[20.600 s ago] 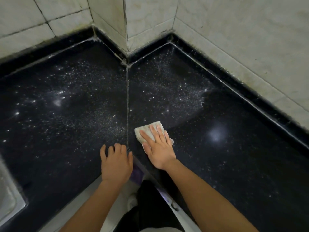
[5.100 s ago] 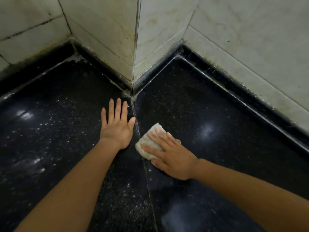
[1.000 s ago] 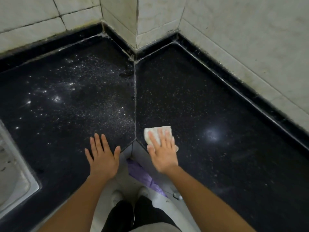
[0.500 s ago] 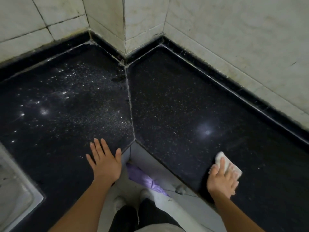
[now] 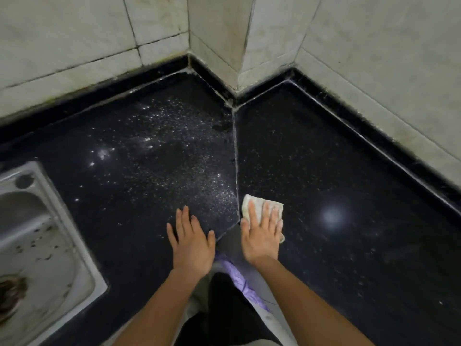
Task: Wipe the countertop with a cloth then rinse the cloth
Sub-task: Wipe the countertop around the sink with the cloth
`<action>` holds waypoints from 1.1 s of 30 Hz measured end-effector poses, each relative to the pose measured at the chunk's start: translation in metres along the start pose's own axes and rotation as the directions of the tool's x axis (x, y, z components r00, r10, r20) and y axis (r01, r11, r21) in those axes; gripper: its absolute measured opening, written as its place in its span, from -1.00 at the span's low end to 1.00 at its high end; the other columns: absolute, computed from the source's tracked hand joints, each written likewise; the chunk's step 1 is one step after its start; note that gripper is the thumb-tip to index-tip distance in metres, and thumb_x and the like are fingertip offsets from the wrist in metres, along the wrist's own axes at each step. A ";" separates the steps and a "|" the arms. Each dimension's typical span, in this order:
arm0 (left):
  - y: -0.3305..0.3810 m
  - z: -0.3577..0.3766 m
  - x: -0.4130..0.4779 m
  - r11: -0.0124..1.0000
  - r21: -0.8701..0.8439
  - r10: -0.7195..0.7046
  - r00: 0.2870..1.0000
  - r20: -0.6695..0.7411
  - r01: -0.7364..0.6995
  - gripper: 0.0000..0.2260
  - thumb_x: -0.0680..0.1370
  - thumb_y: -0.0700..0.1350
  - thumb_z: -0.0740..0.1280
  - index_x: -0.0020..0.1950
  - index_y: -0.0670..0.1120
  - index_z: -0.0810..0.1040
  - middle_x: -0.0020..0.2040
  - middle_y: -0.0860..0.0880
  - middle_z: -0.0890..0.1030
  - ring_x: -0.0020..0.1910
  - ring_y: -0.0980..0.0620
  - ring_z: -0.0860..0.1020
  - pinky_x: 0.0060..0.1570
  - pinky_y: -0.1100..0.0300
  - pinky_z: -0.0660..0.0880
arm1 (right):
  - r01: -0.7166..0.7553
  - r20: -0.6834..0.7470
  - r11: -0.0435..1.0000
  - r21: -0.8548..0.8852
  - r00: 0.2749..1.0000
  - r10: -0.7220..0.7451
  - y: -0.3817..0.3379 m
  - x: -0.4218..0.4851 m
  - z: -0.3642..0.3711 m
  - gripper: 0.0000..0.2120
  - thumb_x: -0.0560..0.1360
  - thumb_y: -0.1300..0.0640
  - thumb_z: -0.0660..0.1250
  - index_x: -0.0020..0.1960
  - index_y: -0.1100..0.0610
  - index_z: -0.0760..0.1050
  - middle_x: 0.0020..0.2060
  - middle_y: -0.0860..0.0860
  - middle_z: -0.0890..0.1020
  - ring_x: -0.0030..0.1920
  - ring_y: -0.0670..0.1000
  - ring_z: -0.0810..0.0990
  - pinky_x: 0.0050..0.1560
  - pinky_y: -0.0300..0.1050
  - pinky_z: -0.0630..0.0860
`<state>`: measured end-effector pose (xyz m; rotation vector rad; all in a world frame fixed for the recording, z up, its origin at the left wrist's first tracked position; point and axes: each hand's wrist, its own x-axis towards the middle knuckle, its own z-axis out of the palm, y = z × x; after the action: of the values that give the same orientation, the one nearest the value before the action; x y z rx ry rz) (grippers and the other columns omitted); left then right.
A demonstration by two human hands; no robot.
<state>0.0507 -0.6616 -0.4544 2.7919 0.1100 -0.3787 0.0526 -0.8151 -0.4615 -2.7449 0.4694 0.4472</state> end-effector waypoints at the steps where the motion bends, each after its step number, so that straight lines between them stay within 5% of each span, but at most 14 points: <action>1: -0.002 -0.001 0.005 1.000 -0.002 0.007 0.999 -0.035 -0.007 -0.47 0.61 0.10 0.05 0.46 -0.23 0.20 0.55 -0.17 -0.04 0.53 -0.09 -0.17 0.42 -0.08 -0.29 | 0.062 0.019 0.998 -0.019 0.998 -0.062 -0.009 0.009 -0.001 -0.47 0.63 -0.16 -0.20 0.53 -0.13 -0.30 0.55 0.05 -0.25 0.51 0.09 -0.36 0.44 0.04 -0.42; 5: -0.016 -0.008 0.033 0.999 -0.002 -0.038 0.995 -0.088 0.038 -0.42 0.55 0.12 -0.04 0.43 -0.21 0.30 0.49 -0.22 0.21 0.49 -0.15 0.07 0.43 -0.13 -0.03 | 0.285 0.082 0.953 -0.102 0.957 -0.277 -0.031 0.054 -0.007 -0.40 0.43 -0.26 -0.43 0.46 -0.21 -0.35 0.55 0.02 -0.21 0.51 0.05 -0.36 0.41 -0.02 -0.46; 11: -0.037 -0.041 0.112 0.980 -0.040 -0.196 0.973 -0.124 0.193 -0.40 0.63 0.12 -0.09 0.53 -0.19 -0.21 0.55 -0.13 -0.24 0.51 -0.04 -0.29 0.42 0.05 -0.37 | 0.361 0.110 0.932 -0.037 0.928 -0.355 -0.069 0.154 -0.034 -0.51 0.62 -0.18 -0.20 0.51 -0.23 -0.25 0.54 -0.04 -0.26 0.49 -0.01 -0.41 0.43 -0.04 -0.46; 25: -0.067 -0.069 0.213 0.932 0.058 -0.357 0.934 -0.002 0.357 -0.27 0.55 0.27 -0.20 0.50 -0.21 -0.33 0.51 -0.16 -0.33 0.49 -0.06 -0.34 0.41 0.03 -0.37 | 0.382 0.079 0.922 -0.063 0.923 -0.377 -0.116 0.291 -0.069 -0.48 0.62 -0.19 -0.16 0.55 -0.16 -0.17 0.56 0.02 -0.18 0.53 0.06 -0.31 0.47 0.03 -0.37; 28: -0.066 -0.070 0.213 0.932 0.044 -0.360 0.933 0.003 0.360 -0.27 0.56 0.27 -0.17 0.50 -0.21 -0.32 0.52 -0.16 -0.32 0.50 -0.06 -0.33 0.42 0.02 -0.35 | 0.549 0.136 0.826 -0.129 0.835 -0.533 -0.099 0.260 -0.064 -0.39 0.51 -0.30 -0.32 0.54 -0.17 -0.16 0.56 0.02 -0.14 0.54 0.09 -0.26 0.45 -0.02 -0.38; 33: -0.066 -0.074 0.213 0.934 0.014 -0.357 0.933 0.039 0.357 -0.26 0.55 0.27 -0.17 0.49 -0.20 -0.34 0.51 -0.16 -0.35 0.49 -0.06 -0.35 0.42 0.01 -0.35 | 0.840 0.355 0.533 -0.099 0.530 -0.770 -0.054 0.215 -0.063 -0.51 0.59 -0.26 -0.29 0.51 -0.28 -0.19 0.53 -0.09 -0.24 0.52 -0.02 -0.36 0.46 -0.06 -0.40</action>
<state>0.2661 -0.5682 -0.4650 2.7635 0.6138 -0.5217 0.2811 -0.8471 -0.4671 -2.6686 -1.0205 0.6238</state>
